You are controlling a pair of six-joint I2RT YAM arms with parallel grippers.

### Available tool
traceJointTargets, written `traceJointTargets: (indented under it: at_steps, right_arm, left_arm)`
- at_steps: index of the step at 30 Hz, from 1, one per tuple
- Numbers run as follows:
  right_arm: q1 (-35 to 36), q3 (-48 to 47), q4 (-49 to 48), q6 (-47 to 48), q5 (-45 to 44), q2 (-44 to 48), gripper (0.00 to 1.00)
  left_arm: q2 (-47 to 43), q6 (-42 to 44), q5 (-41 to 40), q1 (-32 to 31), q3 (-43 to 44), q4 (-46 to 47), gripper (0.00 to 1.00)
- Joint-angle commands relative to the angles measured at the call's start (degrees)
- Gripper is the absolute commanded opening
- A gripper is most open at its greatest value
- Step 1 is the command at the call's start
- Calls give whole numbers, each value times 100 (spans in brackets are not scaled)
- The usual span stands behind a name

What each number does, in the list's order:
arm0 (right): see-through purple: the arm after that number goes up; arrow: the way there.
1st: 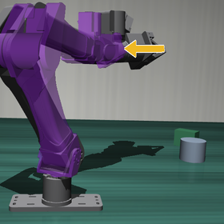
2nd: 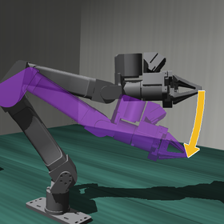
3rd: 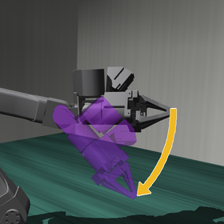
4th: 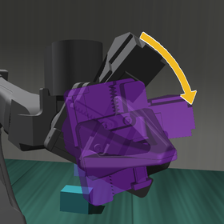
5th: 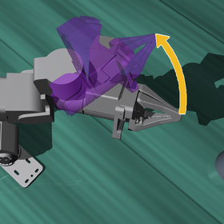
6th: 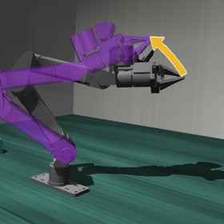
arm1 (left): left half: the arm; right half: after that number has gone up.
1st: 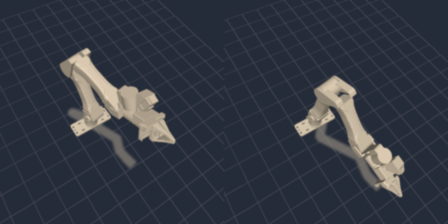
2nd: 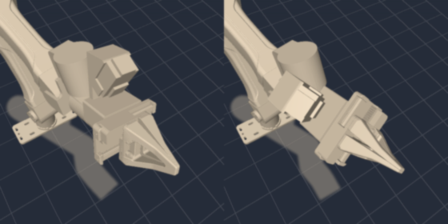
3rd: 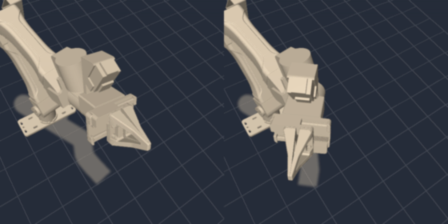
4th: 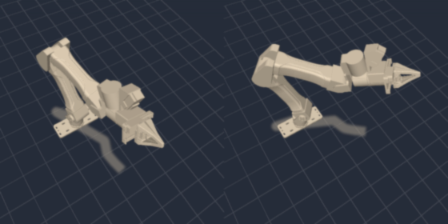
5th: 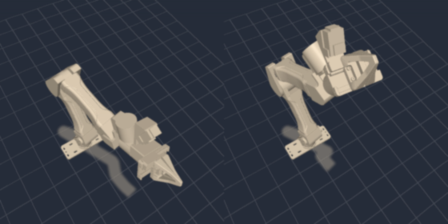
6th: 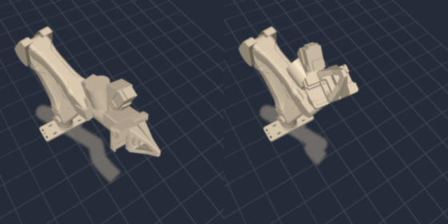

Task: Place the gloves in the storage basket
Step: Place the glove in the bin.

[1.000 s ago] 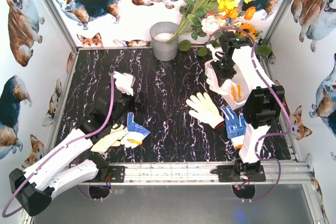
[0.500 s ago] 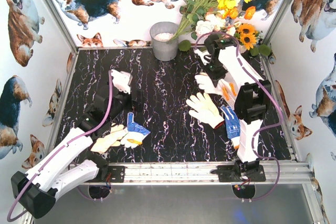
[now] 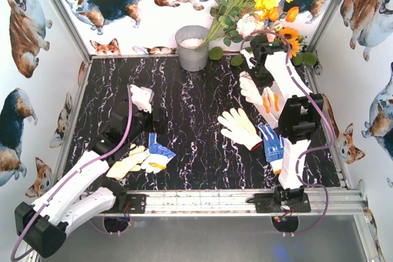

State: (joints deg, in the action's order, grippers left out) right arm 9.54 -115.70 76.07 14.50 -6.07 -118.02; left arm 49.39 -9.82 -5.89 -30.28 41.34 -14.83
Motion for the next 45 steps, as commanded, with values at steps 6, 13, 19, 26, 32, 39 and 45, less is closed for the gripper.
traceJointTargets:
  at_steps: [6, 13, 19, 26, 32, 39, 45]
  right_arm:
    - [-334, 464, -1096, -229, 244, 595, 0]
    - [-566, 1079, -1760, -307, 643, 906, 0]
    - [-685, 1611, -2177, -381, 823, 1258, 0]
    - [-954, 2192, -2770, -565, 1224, 1639, 0]
    - [-1114, 2524, -3204, -667, 1500, 1835, 0]
    - [-1208, 2704, -3413, -653, 1439, 1793, 0]
    - [-1310, 3053, -3795, -782, 1406, 1943, 0]
  left_arm:
    - [-67, 33, 62, 117, -97, 67, 100]
    - [-25, 16, 112, 136, -139, 103, 100]
    - [-8, 16, 106, 145, -168, 116, 100]
    - [-17, 24, 132, 150, -183, 121, 100]
    - [-17, 7, 136, 154, -197, 133, 100]
    - [-34, 4, 139, 156, -206, 129, 100]
    - [-33, 7, 135, 155, -214, 121, 100]
